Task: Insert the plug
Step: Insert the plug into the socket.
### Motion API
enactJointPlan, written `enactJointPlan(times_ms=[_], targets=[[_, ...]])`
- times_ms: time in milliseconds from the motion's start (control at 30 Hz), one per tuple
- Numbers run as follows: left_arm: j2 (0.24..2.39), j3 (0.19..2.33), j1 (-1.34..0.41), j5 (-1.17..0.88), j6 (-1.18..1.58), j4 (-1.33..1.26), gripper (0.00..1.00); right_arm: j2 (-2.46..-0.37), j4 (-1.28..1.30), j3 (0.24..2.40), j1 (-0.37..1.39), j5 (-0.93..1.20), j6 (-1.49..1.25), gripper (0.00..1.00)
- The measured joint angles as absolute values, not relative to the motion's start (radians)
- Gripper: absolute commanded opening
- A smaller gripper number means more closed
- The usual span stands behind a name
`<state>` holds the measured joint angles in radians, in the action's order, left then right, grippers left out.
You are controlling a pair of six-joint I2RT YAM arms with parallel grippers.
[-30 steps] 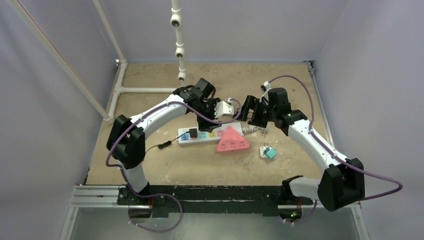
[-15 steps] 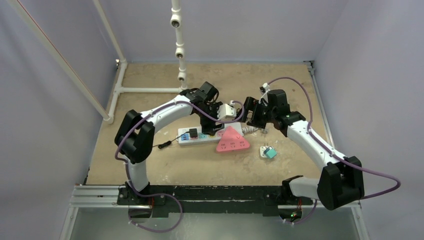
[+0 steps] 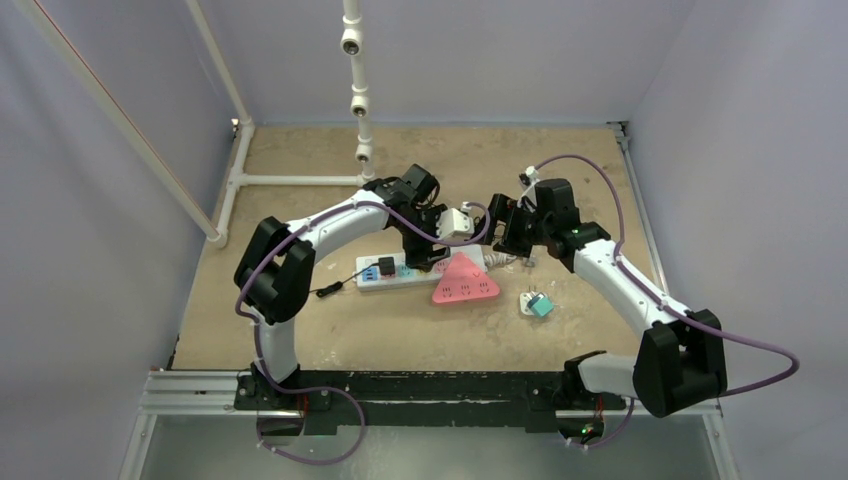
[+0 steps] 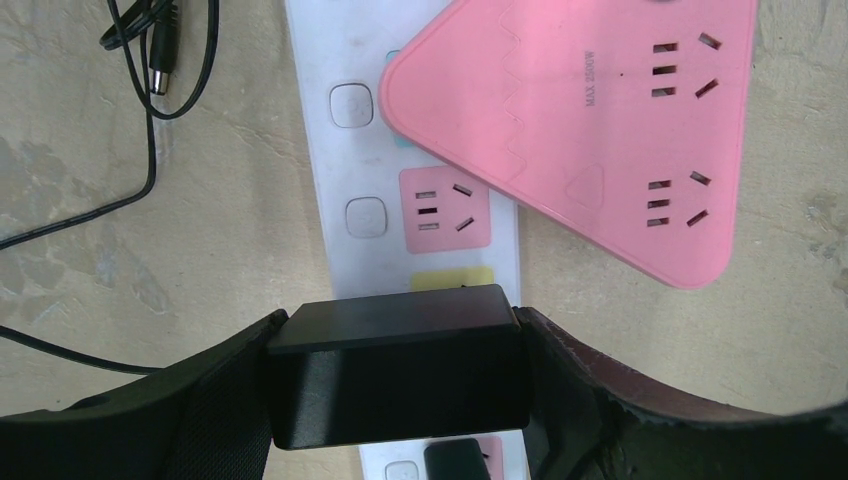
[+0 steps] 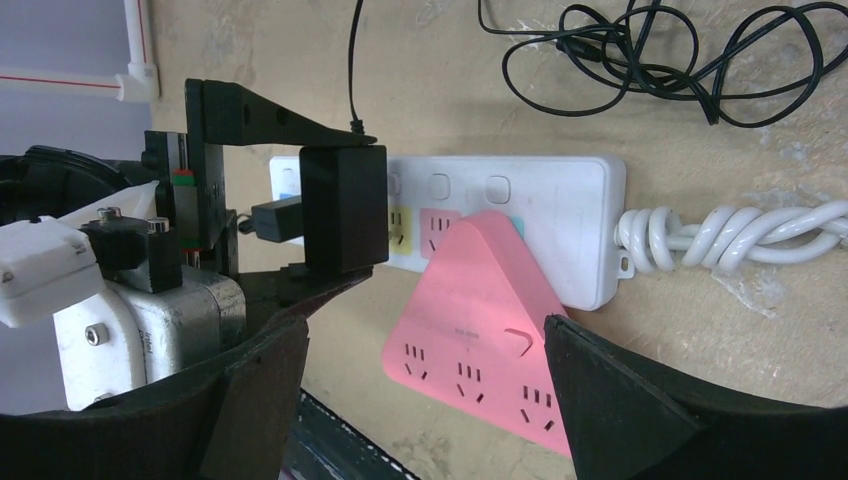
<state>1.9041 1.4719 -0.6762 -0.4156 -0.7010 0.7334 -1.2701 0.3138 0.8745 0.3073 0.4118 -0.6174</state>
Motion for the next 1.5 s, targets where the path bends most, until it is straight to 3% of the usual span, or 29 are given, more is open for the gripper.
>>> enactJointPlan(times_ms=[1500], targets=[[1.909,1.427,-0.646,-0.452,-0.767,0.674,0.00,-1.317,0.305,0.875,0.307,0.438,-0.616,0.88]])
